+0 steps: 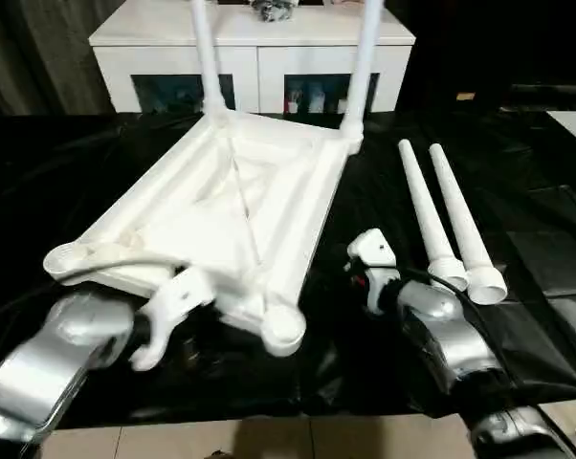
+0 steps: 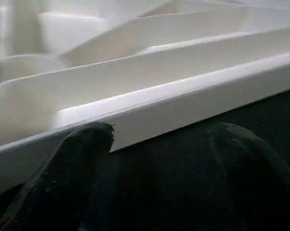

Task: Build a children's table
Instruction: Rotate table base

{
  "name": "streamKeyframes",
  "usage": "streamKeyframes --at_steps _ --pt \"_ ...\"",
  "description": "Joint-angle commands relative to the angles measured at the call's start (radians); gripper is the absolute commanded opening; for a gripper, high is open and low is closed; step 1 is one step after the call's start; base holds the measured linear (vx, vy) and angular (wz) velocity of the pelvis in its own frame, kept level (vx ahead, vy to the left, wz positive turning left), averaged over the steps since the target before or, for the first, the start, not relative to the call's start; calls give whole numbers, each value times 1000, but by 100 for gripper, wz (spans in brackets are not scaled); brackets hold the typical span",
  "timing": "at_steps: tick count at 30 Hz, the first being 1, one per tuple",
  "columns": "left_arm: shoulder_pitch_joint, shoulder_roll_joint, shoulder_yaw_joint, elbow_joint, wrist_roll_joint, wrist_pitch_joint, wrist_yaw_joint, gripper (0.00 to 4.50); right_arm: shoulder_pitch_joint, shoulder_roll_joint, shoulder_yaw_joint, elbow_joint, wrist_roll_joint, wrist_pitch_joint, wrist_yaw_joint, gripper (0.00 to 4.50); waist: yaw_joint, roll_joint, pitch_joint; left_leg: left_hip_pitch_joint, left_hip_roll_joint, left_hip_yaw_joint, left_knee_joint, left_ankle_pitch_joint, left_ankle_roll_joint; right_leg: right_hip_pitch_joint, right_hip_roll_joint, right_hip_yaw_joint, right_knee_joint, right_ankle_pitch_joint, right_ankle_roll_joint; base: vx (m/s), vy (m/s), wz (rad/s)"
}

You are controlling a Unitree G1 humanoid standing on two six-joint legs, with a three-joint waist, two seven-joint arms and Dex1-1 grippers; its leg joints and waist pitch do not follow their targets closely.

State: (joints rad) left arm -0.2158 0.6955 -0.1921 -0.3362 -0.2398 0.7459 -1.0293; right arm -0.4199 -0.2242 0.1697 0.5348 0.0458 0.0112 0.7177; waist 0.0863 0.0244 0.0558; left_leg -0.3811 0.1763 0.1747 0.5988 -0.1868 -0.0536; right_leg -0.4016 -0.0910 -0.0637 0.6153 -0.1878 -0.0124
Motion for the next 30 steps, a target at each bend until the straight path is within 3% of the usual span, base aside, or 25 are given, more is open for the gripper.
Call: streamKeyframes --at_steps 1,2,4,5,8,9,11,12,15,17,18,23,24,26,30 --pt "-51 8 17 -27 -22 -2 -22 445 13 -58 8 -66 3 9 73 387 -9 26 -64 22 42 -16 -86 -290 -23 46 -42 42 -63 -113 -227 0 0 0" --pt "-54 9 17 -26 -22 -3 -23 445 14 -62 8 -69 4 10 78 387 -10 21 -64 22 41 -16 -83 -285 -17 48 -42 42 -63 -117 -228 0 0 0" --pt "-89 19 14 -17 -14 -21 -37 445 23 -110 13 -103 12 20 136 387 -11 20 -63 17 39 -14 -79 -259 4 51 -45 44 -65 -131 -223 0 0 0" --pt "-126 27 -1 14 15 -57 -45 445 29 -162 22 -137 12 28 195 387 -12 29 -64 16 38 -15 -78 -250 11 51 -45 43 -67 -149 -221 0 0 0" --pt "-152 33 -19 48 49 -100 -46 445 32 -196 28 -158 11 34 232 387 -15 28 -68 13 39 -15 -71 -217 30 53 -45 42 -65 -133 -228 0 0 0" --pt "-174 35 -45 100 84 -151 -44 445 35 -226 33 -182 14 43 268 387 -19 31 -67 8 37 -17 -71 -215 40 56 -44 40 -67 -142 -225 0 0 0" --pt "-187 42 -69 140 107 -185 -47 445 40 -246 38 -206 17 54 292 387 -24 35 -69 12 38 -17 -69 -215 43 54 -42 38 -67 -139 -227 0 0 0" --pt "-213 50 -130 234 145 -245 -83 445 51 -292 49 -259 29 84 353 387 -26 36 -70 12 38 -17 -68 -217 50 55 -41 37 -67 -135 -229 0 0 0" --pt "-234 55 -192 347 197 -327 -125 445 63 -332 60 -322 44 122 404 387 -26 43 -73 11 39 -19 -67 -202 64 56 -43 38 -66 -107 -234 0 0 0" --pt "-242 51 -204 379 206 -342 -135 445 65 -342 59 -340 50 131 414 387 -26 44 -76 14 40 -18 -66 -201 64 55 -44 37 -62 -94 -242 0 0 0" --pt "-252 53 -224 418 225 -369 -152 445 64 -351 55 -359 57 147 422 387 -27 50 -76 14 41 -19 -66 -204 65 54 -45 36 -62 -87 -250 0 0 0" --pt "-271 44 -246 483 247 -407 -163 430 58 -358 46 -376 62 164 428 387 -26 48 -76 17 42 -17 -67 -223 57 53 -46 37 -63 -92 -268 0 0 0" --pt "-297 16 -253 554 269 -458 -134 430 58 -363 45 -393 66 179 431 387 -25 54 -76 17 44 -18 -67 -229 53 53 -47 36 -61 -94 -266 0 0 0" --pt "-312 -7 -250 595 274 -482 -117 418 60 -367 45 -403 68 189 433 387 -23 49 -76 21 41 -16 -65 -234 56 52 -44 37 -65 -96 -262 0 0 0" --pt "-337 -55 -245 665 288 -497 -75 384 71 -373 45 -426 72 207 435 387 -21 43 -79 14 44 -17 -65 -210 58 56 -51 38 -63 -106 -253 0 0 0"
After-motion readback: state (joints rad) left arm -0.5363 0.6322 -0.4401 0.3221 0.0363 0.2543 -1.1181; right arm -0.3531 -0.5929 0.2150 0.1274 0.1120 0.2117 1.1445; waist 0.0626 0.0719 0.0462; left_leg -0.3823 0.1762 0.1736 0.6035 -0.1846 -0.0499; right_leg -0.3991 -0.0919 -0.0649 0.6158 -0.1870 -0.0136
